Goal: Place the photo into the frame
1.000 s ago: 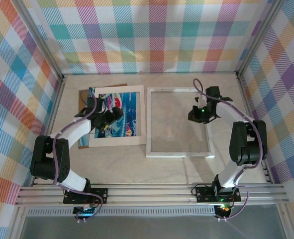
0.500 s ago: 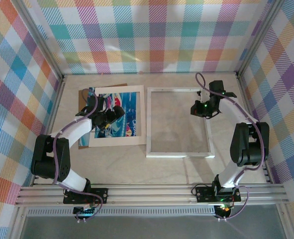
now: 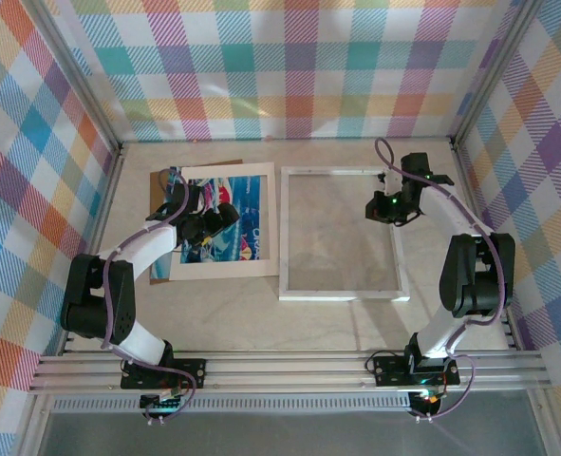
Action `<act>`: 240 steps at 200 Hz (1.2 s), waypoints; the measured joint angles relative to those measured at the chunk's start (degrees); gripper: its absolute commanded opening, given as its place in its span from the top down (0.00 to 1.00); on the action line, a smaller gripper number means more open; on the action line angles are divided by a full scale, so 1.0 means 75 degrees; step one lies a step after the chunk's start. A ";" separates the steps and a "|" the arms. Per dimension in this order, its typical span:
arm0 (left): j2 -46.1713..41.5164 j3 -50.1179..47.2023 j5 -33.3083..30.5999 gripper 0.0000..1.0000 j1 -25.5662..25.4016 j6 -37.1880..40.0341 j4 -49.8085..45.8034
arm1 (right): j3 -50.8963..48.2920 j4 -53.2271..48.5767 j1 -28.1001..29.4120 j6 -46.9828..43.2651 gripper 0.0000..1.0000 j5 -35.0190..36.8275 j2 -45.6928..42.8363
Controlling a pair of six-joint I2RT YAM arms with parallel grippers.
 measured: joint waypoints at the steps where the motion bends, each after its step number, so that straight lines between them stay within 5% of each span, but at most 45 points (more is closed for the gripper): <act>1: 0.0000 0.0000 0.0000 0.00 -0.0003 0.0000 0.0000 | 0.0003 -0.0003 -0.0006 -0.0012 1.00 0.0000 0.0000; 240: 0.0204 0.0370 0.0050 0.00 -0.0085 0.0055 -0.0192 | 0.0082 0.0300 -0.0452 -0.0624 1.00 -0.1408 -0.0020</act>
